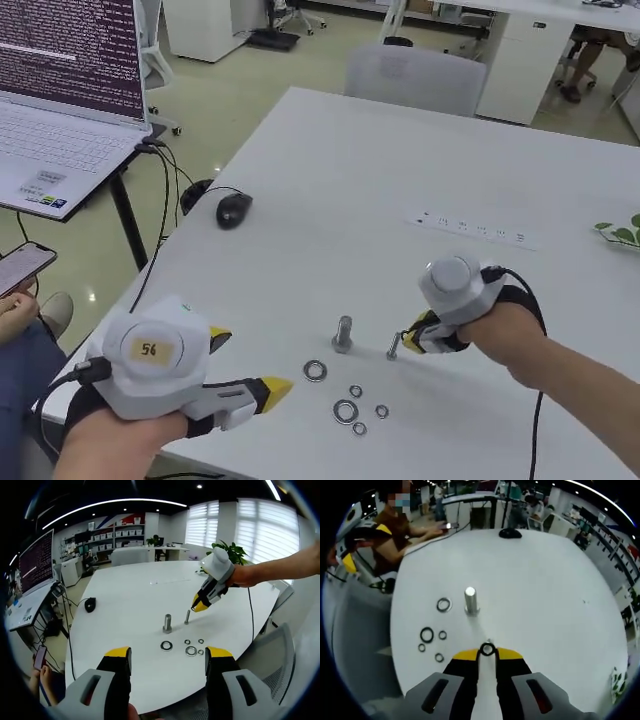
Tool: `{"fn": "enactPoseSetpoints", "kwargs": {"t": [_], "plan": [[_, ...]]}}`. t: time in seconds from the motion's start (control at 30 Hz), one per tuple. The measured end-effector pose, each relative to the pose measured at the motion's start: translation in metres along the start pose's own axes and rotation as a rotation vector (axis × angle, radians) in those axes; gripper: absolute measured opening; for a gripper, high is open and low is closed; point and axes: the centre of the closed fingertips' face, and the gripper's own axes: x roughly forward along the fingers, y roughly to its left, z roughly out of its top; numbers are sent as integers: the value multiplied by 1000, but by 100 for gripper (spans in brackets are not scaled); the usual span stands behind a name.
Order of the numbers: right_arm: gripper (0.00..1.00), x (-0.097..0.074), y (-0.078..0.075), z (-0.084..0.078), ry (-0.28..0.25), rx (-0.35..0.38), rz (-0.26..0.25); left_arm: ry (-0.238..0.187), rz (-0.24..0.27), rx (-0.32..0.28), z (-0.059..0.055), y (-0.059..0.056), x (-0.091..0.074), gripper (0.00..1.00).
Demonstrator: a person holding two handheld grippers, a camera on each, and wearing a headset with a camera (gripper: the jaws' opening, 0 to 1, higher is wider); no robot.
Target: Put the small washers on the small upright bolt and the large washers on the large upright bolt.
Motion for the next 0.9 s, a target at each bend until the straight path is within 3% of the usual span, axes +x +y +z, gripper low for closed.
{"fn": "enactPoseSetpoints", "kwargs": {"t": [0.3, 0.9], "plan": [[13, 8, 0, 6, 30, -37, 10, 3, 13, -15, -3, 5, -3, 59], [13, 16, -3, 2, 66, -46, 21, 3, 17, -23, -4, 7, -1, 59]]}}
